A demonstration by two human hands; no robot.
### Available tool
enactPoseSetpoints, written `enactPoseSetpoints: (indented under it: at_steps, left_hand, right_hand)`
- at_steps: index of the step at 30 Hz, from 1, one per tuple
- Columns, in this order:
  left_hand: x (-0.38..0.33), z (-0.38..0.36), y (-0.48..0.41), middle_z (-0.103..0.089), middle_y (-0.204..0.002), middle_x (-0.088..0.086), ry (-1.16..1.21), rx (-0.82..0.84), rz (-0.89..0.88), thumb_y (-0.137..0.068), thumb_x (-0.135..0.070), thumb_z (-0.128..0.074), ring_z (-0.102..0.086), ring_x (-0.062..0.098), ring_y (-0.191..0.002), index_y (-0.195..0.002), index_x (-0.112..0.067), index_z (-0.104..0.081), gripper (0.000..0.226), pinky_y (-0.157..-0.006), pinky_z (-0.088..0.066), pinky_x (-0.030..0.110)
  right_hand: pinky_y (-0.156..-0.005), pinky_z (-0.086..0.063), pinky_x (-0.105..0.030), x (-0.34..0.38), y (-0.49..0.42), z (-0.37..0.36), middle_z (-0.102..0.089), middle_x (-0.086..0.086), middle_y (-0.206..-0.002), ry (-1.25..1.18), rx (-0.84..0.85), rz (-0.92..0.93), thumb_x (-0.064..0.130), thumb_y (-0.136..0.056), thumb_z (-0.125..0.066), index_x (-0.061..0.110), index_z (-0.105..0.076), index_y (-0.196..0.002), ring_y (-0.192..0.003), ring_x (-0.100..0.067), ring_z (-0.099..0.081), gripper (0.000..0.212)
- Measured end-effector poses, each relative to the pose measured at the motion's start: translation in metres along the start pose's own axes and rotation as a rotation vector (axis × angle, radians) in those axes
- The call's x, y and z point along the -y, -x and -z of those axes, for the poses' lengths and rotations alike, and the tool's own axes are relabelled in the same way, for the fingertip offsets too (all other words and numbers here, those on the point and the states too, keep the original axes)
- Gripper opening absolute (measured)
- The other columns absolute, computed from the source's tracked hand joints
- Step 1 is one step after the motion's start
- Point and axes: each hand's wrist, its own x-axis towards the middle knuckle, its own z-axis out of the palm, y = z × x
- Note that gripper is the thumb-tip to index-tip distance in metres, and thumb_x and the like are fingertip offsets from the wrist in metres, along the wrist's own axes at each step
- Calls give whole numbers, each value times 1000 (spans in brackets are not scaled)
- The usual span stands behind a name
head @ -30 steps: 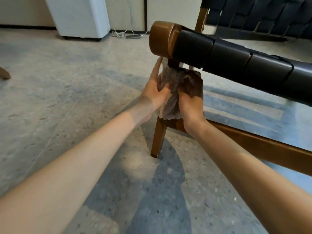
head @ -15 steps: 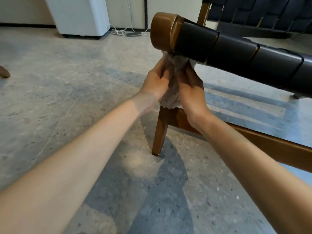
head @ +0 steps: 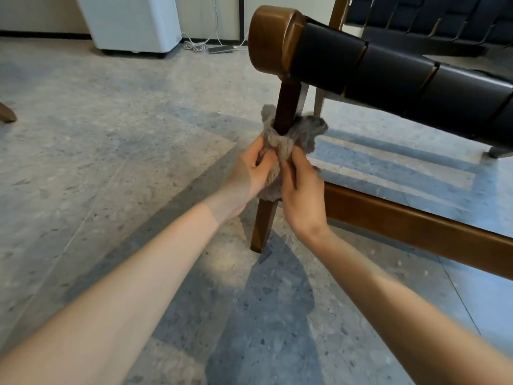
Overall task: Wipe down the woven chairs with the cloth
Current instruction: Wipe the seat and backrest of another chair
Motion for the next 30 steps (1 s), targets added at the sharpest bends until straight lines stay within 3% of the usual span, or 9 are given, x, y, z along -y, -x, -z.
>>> enactPoseSetpoints:
  at_steps: [3, 6, 11, 15, 18, 22, 24, 26, 30]
  left_hand:
    - [23, 2, 13, -60, -97, -24, -60, 11, 46, -99, -13, -43, -60, -5, -96, -131, -20, -51, 33, -80, -46, 6]
    - [40, 3, 23, -58, -100, -25, -66, 40, 114, -98, -16, -49, -56, -18, -87, -128, -23, -52, 32, -69, -43, 0]
    - [65, 7, 36, -59, -109, -16, -136, 95, 159, -93, -9, -55, -55, -1, -103, -126, -26, -52, 37, -76, -42, 1]
    - [93, 6, 55, -58, -128, 4, -212, 110, 224, -92, -1, -54, -53, 10, -114, -137, -10, -47, 47, -91, -42, 13]
    - [110, 5, 63, -60, -126, 5, -331, 155, 258, -94, -7, -52, -55, 15, -111, -140, -13, -44, 47, -78, -37, 7]
    - [114, 4, 71, -69, -109, -1, -392, 61, 233, -86, -16, -67, -63, 17, -101, -121, -18, -62, 35, -78, -45, 19]
    - [104, -1, 79, -69, -87, -13, -297, -113, 252, -76, -23, -76, -64, 4, -82, -94, -33, -65, 23, -65, -47, 13]
    - [93, -8, 89, -65, -77, -17, -192, -249, 228, -70, -25, -80, -62, -4, -71, -82, -36, -58, 27, -58, -44, 8]
    - [63, -27, 101, -69, -80, -7, 37, -311, 112, -71, -30, -80, -67, 9, -75, -85, -27, -61, 24, -65, -51, 19]
  right_hand:
    - [-100, -47, -36, -10, 22, -7, -56, -10, -136, 89, -78, 62, 4, -97, -51, 8, -45, -141, -118, -24, -59, 45]
    - [-99, -47, -36, -19, 36, -12, -57, -9, -135, 108, -151, 76, -1, -91, -57, 10, -43, -140, -116, -18, -60, 52]
    - [-95, -36, -2, -40, 65, -24, -59, -3, -131, 169, -131, 21, -2, -88, -60, 13, -52, -134, -112, -8, -59, 49]
    - [-73, -36, -3, -62, 85, -36, -66, 5, -96, 162, -20, -282, 12, -94, -58, 21, -51, -137, -70, 5, -52, 44]
    - [-56, -38, -7, -77, 86, -34, -68, 5, -86, 132, 111, -441, 16, -96, -55, 25, -53, -136, -55, 9, -50, 40]
    - [-62, -48, -19, -76, 86, -24, -73, -4, -88, 194, 140, -453, 11, -94, -58, 19, -56, -134, -67, -3, -60, 41]
    - [-61, -44, -7, -63, 92, -18, -73, 3, -89, 197, 19, -373, 6, -91, -60, 20, -60, -128, -67, 6, -58, 40]
    - [-74, -45, -3, -46, 97, -8, -72, 5, -107, 181, -105, -240, 5, -88, -64, 21, -62, -125, -86, 13, -60, 41]
    - [-98, -49, -26, -13, 92, 26, -59, 9, -126, 223, -249, 48, 0, -84, -69, 15, -63, -124, -117, 0, -56, 43]
